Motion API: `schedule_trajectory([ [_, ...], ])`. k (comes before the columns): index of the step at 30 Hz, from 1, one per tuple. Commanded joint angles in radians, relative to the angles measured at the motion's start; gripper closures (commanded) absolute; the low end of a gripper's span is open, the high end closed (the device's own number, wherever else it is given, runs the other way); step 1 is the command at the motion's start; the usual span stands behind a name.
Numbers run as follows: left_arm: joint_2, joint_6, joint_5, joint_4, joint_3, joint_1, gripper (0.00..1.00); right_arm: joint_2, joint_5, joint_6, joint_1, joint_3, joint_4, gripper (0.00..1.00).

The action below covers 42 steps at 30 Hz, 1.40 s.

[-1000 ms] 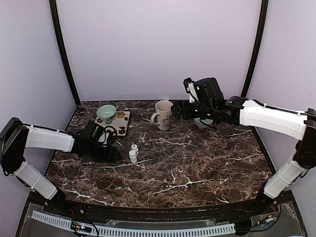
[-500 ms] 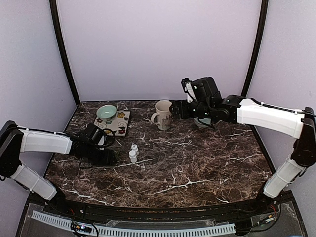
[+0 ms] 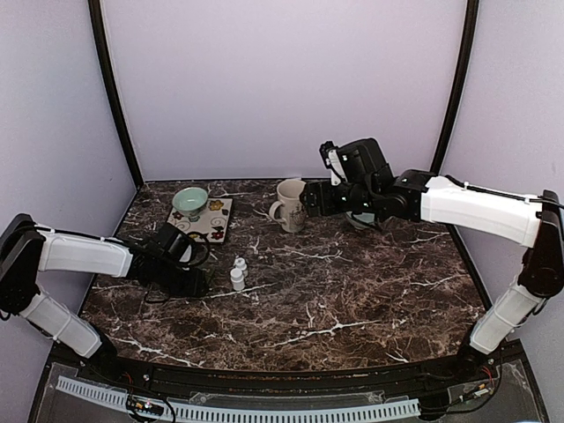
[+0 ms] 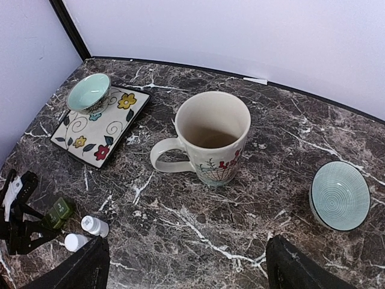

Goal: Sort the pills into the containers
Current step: Pick up the pill container from the center of the board.

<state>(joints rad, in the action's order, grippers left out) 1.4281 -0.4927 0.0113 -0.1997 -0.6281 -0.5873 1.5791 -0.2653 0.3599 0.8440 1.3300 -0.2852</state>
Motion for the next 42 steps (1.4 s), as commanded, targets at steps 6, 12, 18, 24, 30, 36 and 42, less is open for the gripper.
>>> schedule_trajectory([
  [6, 0.019, 0.009, -0.010, 0.010, 0.010, -0.022, 0.63, 0.044, 0.003, -0.003, 0.029, 0.050, 0.011, 0.10],
  [12, -0.016, 0.027, -0.012, 0.029, 0.016, -0.022, 0.65, 0.051, 0.014, -0.005, 0.037, 0.057, 0.009, 0.11],
  [18, -0.091, 0.059, -0.011, 0.019, -0.010, -0.022, 0.65, 0.053, 0.073, -0.027, 0.039, 0.067, 0.010, 0.12],
  [24, -0.159, 0.115, -0.039, -0.038, -0.099, -0.022, 0.65, 0.070, 0.128, -0.051, 0.038, 0.118, -0.028, 0.11],
  [30, -0.179, 0.143, -0.138, -0.011, -0.158, -0.022, 0.68, 0.091, 0.215, 0.026, 0.038, 0.172, -0.030, 0.11],
  [36, -0.107, 0.172, -0.249, 0.102, -0.217, -0.072, 0.70, 0.124, 0.361, 0.189, 0.039, 0.198, 0.044, 0.13],
  [42, -0.018, 0.238, -0.297, 0.173, -0.319, -0.122, 0.71, 0.193, 0.431, 0.281, 0.039, 0.272, 0.038, 0.14],
])
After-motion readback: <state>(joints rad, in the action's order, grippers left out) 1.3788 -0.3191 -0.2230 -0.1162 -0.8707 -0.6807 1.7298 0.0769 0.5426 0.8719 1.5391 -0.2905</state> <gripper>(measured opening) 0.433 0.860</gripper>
